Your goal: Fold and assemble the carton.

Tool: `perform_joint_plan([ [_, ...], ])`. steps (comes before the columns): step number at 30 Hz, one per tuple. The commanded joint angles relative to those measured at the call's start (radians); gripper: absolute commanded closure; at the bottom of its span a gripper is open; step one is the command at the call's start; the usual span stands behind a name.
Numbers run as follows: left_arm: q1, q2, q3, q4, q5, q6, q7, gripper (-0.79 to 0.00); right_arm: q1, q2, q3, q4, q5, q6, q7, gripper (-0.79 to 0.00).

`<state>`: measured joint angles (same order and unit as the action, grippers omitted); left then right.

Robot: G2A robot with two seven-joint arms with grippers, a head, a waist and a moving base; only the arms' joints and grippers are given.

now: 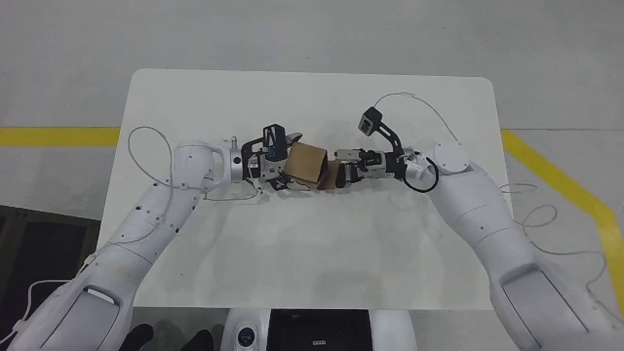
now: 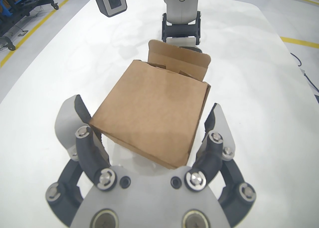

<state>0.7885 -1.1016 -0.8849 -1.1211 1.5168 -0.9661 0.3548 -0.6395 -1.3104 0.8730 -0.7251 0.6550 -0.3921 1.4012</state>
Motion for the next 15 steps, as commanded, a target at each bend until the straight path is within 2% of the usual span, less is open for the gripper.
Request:
perform_joint_plan([
  [1,0.0,0.0,-0.001,0.0,0.0,-0.001,0.0,-0.785,0.002,-0.002,0.0,0.004,-0.001,-0.002,-0.001,-0.785],
  [15,0.001,-0.001,0.0,0.0,0.002,-0.003,0.002,-0.785,0.023,-0.028,-0.027,0.016,-0.038,-0.021,-0.026,-0.785],
])
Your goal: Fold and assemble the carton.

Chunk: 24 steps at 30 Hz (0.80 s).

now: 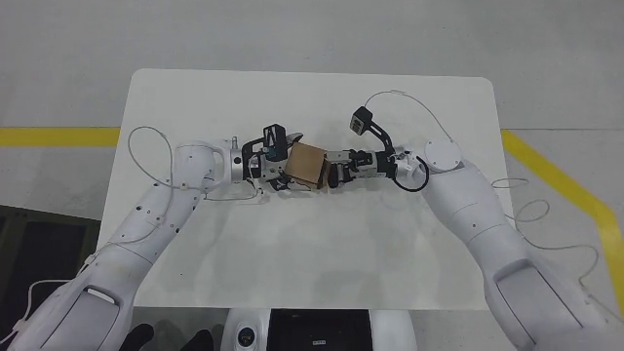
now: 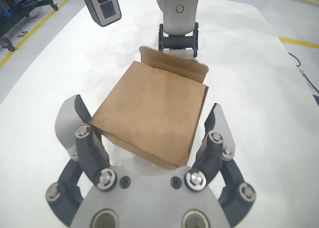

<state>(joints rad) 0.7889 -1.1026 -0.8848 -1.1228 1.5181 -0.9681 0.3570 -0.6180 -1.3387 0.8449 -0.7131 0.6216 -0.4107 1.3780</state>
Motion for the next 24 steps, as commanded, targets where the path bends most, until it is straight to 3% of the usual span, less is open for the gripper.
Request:
perform_joint_plan([
  [1,0.0,0.0,-0.001,0.003,0.001,-0.001,0.0,-0.785,0.002,0.001,0.005,0.009,-0.008,-0.007,-0.004,-0.785],
  [5,0.0,0.0,-0.001,0.005,0.002,-0.002,0.0,-0.785,0.004,0.005,0.016,0.014,-0.024,-0.023,-0.008,-0.785],
  [7,0.0,0.0,-0.001,0.005,0.002,-0.002,0.0,-0.785,0.0,0.007,0.023,0.008,-0.029,-0.03,-0.009,-0.637],
  [12,0.0,-0.001,0.0,0.007,0.002,-0.004,-0.001,-0.785,-0.009,0.009,0.031,-0.006,-0.034,-0.028,-0.008,-0.616],
  [14,-0.001,-0.001,0.001,0.007,0.003,-0.003,-0.001,-0.785,-0.014,0.01,0.034,-0.009,-0.033,-0.03,-0.009,-0.533],
  [19,-0.002,-0.001,-0.001,0.01,0.006,-0.001,0.0,-0.785,-0.022,0.012,0.04,-0.009,-0.045,-0.024,-0.014,-0.48],
  [21,-0.002,0.0,-0.001,0.011,0.007,-0.001,0.001,-0.785,-0.026,0.013,0.044,-0.007,-0.048,-0.021,-0.016,-0.388],
  [24,-0.001,0.0,-0.001,0.013,0.007,-0.002,0.002,-0.785,-0.029,0.015,0.046,-0.008,-0.059,-0.014,-0.018,-0.376],
])
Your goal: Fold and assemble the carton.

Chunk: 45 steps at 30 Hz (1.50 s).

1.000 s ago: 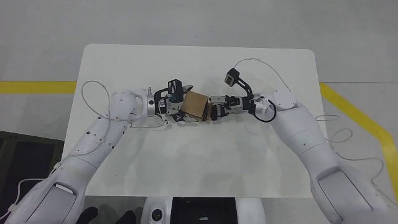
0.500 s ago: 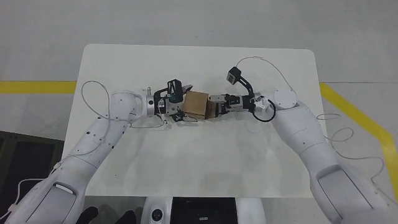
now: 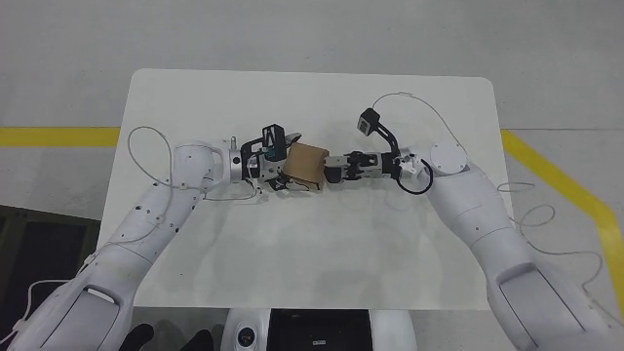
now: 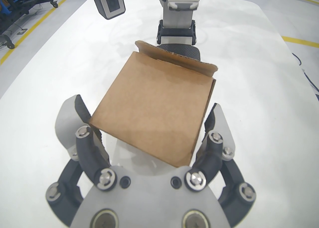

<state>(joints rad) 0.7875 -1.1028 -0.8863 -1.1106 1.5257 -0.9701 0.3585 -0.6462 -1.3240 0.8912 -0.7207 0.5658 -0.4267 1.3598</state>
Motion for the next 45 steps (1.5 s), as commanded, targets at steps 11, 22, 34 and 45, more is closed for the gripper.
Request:
perform_joint_plan([
  [11,0.0,0.0,-0.001,0.0,0.001,0.0,-0.001,-0.785,-0.009,0.002,0.004,0.004,-0.03,0.021,-0.006,-0.24],
  [22,0.002,0.002,-0.005,-0.002,0.007,-0.001,0.0,-0.785,-0.007,0.002,0.006,0.003,-0.059,0.031,-0.007,-0.197],
  [34,0.0,0.001,-0.003,0.001,0.007,-0.002,-0.003,-0.785,-0.002,0.001,-0.003,-0.01,-0.11,0.05,-0.021,-0.188],
  [45,0.001,0.002,-0.005,0.005,0.01,-0.002,0.002,-0.785,0.004,0.005,0.0,-0.013,-0.153,0.06,-0.035,-0.169],
])
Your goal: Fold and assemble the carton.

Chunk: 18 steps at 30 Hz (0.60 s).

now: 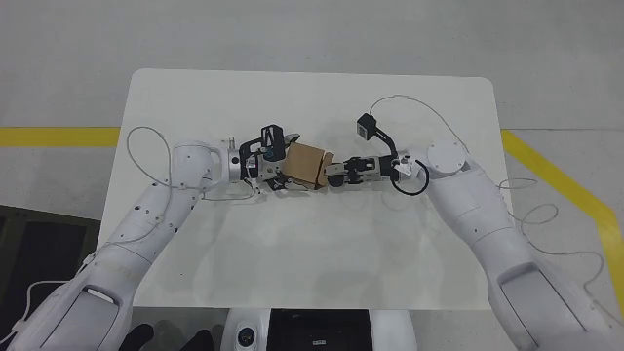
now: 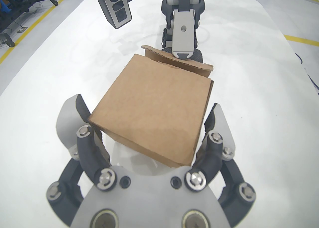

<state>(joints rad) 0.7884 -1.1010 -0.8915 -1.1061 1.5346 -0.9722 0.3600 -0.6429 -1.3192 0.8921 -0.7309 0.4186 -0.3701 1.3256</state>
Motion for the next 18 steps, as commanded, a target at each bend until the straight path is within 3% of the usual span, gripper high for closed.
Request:
perform_joint_plan([
  [1,0.0,0.0,0.001,0.0,0.001,0.001,0.001,-0.785,0.001,0.001,-0.001,-0.006,-0.01,0.006,-0.001,-0.172],
  [18,0.002,0.001,-0.002,-0.002,0.004,-0.001,0.009,-0.785,0.012,0.001,-0.013,-0.052,-0.07,0.049,-0.019,-0.175],
])
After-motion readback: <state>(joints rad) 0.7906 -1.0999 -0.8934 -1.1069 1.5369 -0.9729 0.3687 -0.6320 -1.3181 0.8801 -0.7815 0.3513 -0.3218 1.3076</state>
